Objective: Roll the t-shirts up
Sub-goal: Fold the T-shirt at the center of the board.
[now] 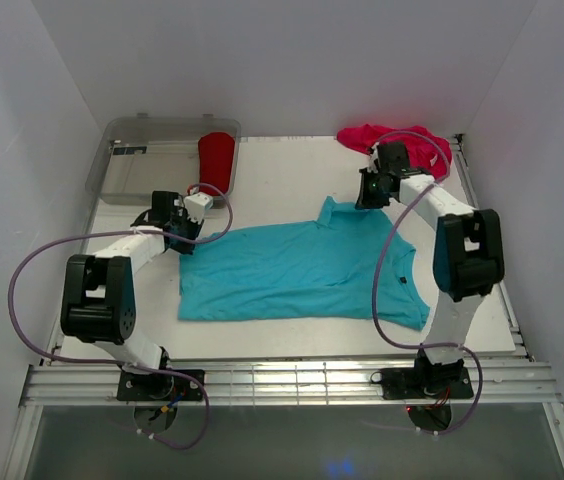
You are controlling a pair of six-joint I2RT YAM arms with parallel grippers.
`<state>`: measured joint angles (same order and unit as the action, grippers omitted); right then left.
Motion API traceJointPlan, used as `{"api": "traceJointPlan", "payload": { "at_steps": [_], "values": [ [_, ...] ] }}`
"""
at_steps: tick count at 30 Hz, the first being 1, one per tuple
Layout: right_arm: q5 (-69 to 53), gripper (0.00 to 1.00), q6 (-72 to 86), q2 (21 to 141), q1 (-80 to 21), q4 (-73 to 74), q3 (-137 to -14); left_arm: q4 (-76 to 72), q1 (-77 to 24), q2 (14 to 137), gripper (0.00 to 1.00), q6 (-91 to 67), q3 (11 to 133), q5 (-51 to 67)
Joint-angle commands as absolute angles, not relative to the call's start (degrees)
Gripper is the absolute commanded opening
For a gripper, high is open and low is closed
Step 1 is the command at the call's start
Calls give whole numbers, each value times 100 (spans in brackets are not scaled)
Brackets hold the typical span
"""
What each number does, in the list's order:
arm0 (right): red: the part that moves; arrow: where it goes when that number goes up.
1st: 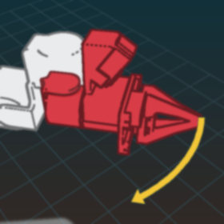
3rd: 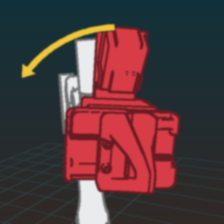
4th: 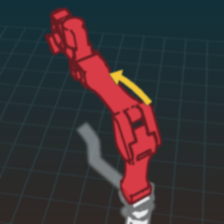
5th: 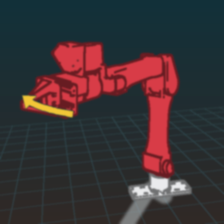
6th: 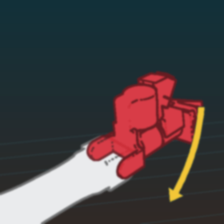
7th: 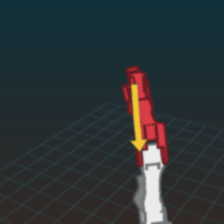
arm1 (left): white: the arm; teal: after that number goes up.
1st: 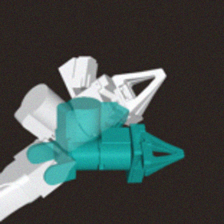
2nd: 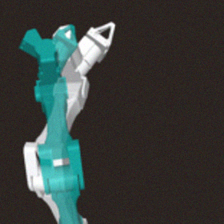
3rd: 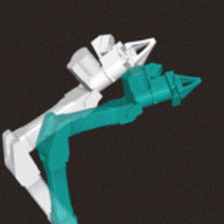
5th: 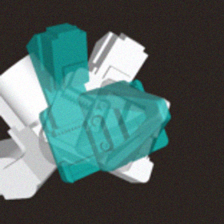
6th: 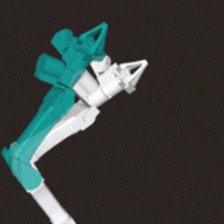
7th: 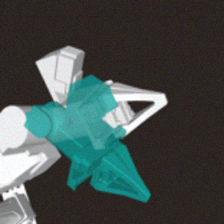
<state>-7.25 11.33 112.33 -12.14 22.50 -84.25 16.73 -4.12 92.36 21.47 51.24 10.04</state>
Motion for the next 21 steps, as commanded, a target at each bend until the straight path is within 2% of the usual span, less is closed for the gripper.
{"api": "traceJointPlan", "payload": {
  "at_steps": [1, 9, 17, 21],
  "values": [
    [-721, 8, 1265, 9997, -1248, 1706, -7693, 1661, -396, 8693, 0, 2426, 5071, 1143],
    [-580, 8, 1468, 8457, -1248, 1652, -5786, 1854, -396, 8430, 0, 2619, 5036, 1344],
    [-414, 8, 1389, 7059, -1222, 2476, -5230, 2425, -396, 8095, 0, 3076, 4905, 1880],
    [-229, 8, 1336, 6593, -1178, 2987, -5010, 2557, -396, 7954, 0, 3172, 4843, 1399]
  ]
}}
